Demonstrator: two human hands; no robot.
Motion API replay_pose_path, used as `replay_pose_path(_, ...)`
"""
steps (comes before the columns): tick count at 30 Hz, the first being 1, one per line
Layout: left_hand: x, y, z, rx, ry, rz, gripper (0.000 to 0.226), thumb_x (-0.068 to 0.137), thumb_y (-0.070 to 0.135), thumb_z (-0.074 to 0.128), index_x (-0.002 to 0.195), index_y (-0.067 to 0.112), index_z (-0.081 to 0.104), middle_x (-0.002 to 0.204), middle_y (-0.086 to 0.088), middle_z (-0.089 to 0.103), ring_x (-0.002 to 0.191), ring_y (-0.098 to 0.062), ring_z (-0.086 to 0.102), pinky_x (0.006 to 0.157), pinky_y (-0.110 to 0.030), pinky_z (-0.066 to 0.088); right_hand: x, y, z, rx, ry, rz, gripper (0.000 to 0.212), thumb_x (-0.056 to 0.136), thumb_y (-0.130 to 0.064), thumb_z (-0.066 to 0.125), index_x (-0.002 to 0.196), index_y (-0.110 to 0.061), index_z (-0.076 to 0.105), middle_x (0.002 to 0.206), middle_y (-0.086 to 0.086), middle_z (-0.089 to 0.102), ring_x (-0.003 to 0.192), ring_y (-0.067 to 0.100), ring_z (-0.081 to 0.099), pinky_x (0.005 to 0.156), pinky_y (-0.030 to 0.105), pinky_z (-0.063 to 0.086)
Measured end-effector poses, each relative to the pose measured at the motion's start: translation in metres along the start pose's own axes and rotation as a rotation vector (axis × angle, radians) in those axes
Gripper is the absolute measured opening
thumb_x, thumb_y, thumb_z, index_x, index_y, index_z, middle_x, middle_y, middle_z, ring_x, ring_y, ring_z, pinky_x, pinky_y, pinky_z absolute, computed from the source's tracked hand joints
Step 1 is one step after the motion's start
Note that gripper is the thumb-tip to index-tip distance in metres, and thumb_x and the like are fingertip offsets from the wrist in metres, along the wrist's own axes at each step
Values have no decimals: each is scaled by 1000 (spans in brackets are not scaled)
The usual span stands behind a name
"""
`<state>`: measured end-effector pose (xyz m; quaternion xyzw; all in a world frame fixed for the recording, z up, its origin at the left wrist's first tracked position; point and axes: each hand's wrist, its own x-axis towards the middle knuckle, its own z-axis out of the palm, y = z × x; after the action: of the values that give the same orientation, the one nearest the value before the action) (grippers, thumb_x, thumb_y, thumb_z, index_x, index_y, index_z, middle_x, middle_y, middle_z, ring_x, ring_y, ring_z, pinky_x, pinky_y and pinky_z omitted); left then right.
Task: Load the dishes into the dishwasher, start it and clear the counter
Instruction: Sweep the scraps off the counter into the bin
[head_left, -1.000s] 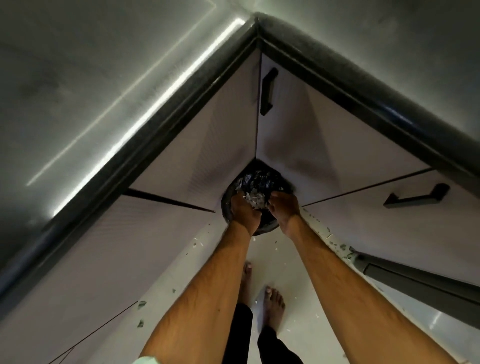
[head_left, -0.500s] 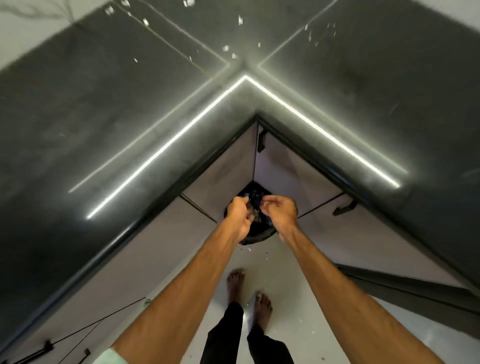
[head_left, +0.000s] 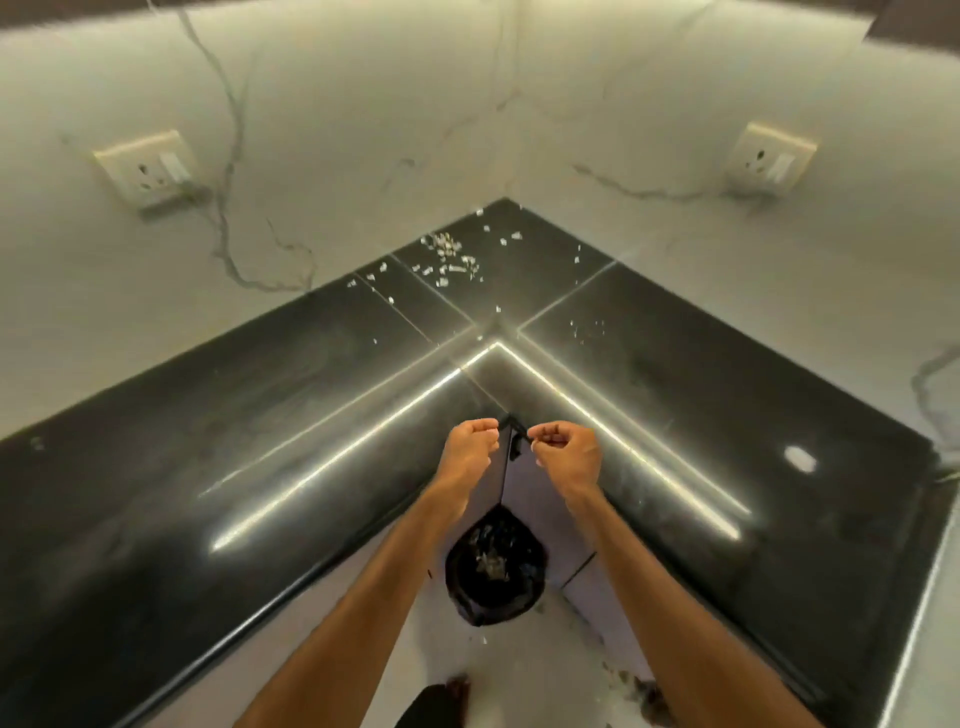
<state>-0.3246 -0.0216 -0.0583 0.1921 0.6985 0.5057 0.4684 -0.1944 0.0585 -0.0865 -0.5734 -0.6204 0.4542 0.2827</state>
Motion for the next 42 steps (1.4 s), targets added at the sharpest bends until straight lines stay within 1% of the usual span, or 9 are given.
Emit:
replay_pose_path(5, 11, 58, -13, -5, -34, 49, 23, 87, 19, 64, 109, 15, 63, 88, 0, 63, 83, -14, 58, 65, -21, 44, 29, -53, -5, -31, -56, -11, 24, 72, -8, 66, 74, -29, 77, 71, -4, 76, 69, 14, 73, 76, 40, 63)
replay_pose_path(12, 82, 102, -32, 69, -29, 85, 8, 78, 20, 62, 83, 15, 64, 72, 0, 56, 66, -15, 49, 55, -24, 36, 87, -102, 10, -49, -77, -43, 21, 79, -3, 67, 83, -20, 78, 72, 1, 74, 57, 12, 64, 58, 26, 57)
replay_pose_path(19, 145, 116, -32, 182, -1, 100, 7, 77, 16, 61, 71, 14, 64, 72, -7, 57, 70, -20, 50, 60, -29, 38, 141, -103, 25, -43, -20, -10, 19, 76, -8, 68, 87, -19, 78, 77, 0, 75, 73, 17, 72, 76, 34, 61)
replay_pose_path(24, 184, 104, -16, 375, 30, 105, 4, 74, 18, 60, 77, 20, 61, 68, -4, 50, 65, -16, 44, 63, -33, 37, 169, -67, 19, -112, -27, 40, 30, 77, -11, 71, 107, -15, 73, 106, 5, 73, 103, 22, 69, 85, 28, 53)
replay_pose_path(28, 207, 93, -2, 539, 92, 120, 9, 83, 19, 65, 83, 21, 56, 88, -2, 59, 86, -21, 57, 80, -30, 43, 194, -42, 2, -237, -76, 28, 51, 82, -13, 73, 132, -9, 62, 137, 11, 61, 129, 27, 56, 105, 32, 42)
replay_pose_path(30, 219, 83, 4, 650, 130, 140, 23, 85, 22, 66, 103, 8, 63, 110, -11, 63, 111, -29, 57, 95, -34, 43, 208, -31, -6, -306, -117, 24, 63, 83, -14, 74, 141, -5, 53, 144, 15, 54, 134, 30, 50, 110, 34, 38)
replay_pose_path(34, 230, 59, 15, 840, 152, 56, 95, 89, 50, 63, 149, -10, 22, 158, -31, 17, 151, -42, 12, 124, -41, 16, 234, -17, -13, -415, -213, 27, 73, 84, -17, 75, 147, -1, 43, 150, 18, 47, 137, 32, 46, 113, 36, 34)
replay_pose_path(36, 237, 43, 21, 928, 145, 5, 117, 88, 63, 59, 154, -10, -4, 162, -31, -13, 152, -42, -12, 126, -46, 1, 250, -15, -8, -423, -234, -17, 70, 82, -16, 77, 143, 0, 46, 145, 18, 51, 133, 33, 50, 111, 35, 37)
replay_pose_path(42, 253, -1, 42, 1019, 233, -9, 112, 93, 74, 34, 153, -8, -16, 157, -26, -31, 150, -39, -24, 125, -49, -4, 271, -17, 1, -491, -265, -96, 64, 83, -13, 77, 139, 1, 50, 143, 18, 53, 133, 33, 49, 110, 33, 35)
